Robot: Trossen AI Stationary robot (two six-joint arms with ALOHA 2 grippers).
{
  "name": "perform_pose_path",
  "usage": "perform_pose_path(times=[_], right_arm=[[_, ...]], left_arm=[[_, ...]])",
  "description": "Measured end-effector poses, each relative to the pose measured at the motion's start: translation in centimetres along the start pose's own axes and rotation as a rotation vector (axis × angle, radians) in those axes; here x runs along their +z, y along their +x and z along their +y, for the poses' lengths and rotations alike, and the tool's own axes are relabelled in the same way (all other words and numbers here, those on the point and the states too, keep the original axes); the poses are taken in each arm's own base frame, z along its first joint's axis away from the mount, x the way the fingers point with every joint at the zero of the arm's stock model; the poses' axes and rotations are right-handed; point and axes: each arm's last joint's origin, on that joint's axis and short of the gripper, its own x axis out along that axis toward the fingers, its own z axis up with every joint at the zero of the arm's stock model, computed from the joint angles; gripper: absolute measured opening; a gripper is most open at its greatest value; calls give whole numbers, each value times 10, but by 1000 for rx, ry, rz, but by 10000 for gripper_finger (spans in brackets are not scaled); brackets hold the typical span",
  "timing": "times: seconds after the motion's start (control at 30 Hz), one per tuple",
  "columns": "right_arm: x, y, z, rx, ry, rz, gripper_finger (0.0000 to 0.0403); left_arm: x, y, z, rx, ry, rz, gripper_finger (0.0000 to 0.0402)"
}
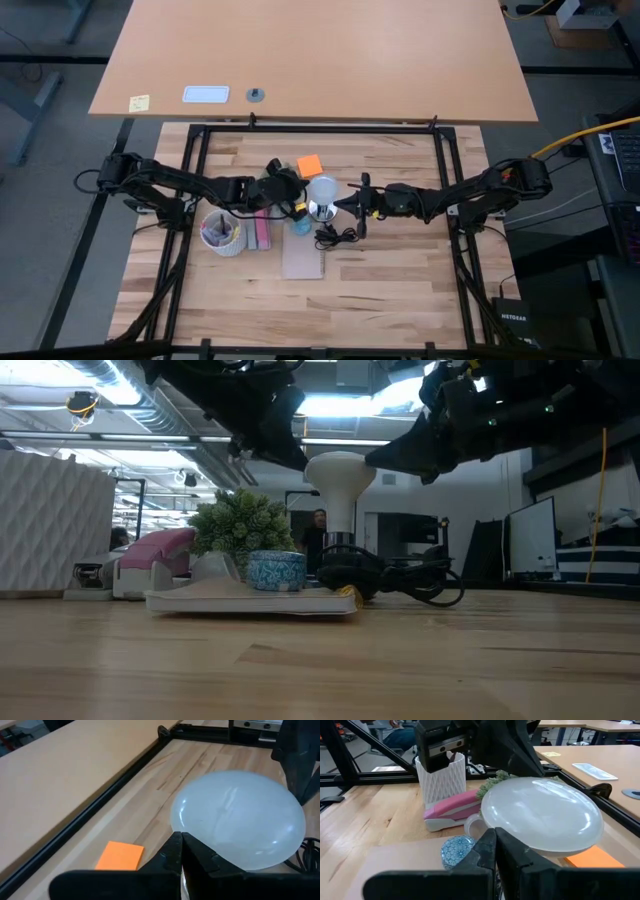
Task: Screw lightbulb
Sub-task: Remove the lightbulb from the silver lamp socket
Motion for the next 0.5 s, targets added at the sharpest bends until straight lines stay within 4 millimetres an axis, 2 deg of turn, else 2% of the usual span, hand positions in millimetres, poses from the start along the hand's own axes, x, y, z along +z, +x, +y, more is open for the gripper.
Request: perform_pose_path(times=[0.17, 0.5], right_arm=[[0, 0, 0, -5, 0, 0, 12], [-2, 0, -4, -156, -5, 19, 12]], left_arm=[[0, -1, -1, -5, 3, 0, 0], [-1, -7, -10, -19, 19, -6, 0]])
